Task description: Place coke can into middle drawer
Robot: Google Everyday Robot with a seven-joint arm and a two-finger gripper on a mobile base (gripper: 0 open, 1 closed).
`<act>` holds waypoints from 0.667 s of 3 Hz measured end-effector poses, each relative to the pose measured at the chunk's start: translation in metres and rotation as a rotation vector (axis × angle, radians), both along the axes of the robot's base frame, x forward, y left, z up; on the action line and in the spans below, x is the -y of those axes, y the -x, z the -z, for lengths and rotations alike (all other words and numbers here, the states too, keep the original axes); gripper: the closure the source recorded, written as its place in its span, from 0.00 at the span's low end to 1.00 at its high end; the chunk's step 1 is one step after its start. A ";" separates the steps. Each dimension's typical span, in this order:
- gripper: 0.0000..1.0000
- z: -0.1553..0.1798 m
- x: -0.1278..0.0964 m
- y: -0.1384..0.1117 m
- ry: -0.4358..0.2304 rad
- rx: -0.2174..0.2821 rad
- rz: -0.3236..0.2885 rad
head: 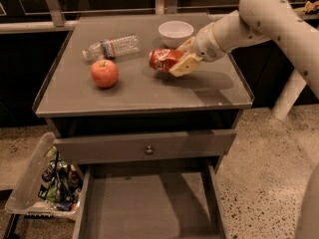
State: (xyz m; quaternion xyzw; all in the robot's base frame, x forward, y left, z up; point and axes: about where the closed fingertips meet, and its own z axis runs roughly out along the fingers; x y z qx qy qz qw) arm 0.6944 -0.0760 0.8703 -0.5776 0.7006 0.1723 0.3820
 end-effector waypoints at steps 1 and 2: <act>1.00 -0.022 0.017 0.036 0.023 0.046 -0.042; 1.00 -0.037 0.041 0.077 0.033 0.080 -0.024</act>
Offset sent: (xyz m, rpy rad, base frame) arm -0.1411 -0.0900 0.0465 -0.0553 -0.1081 -0.0260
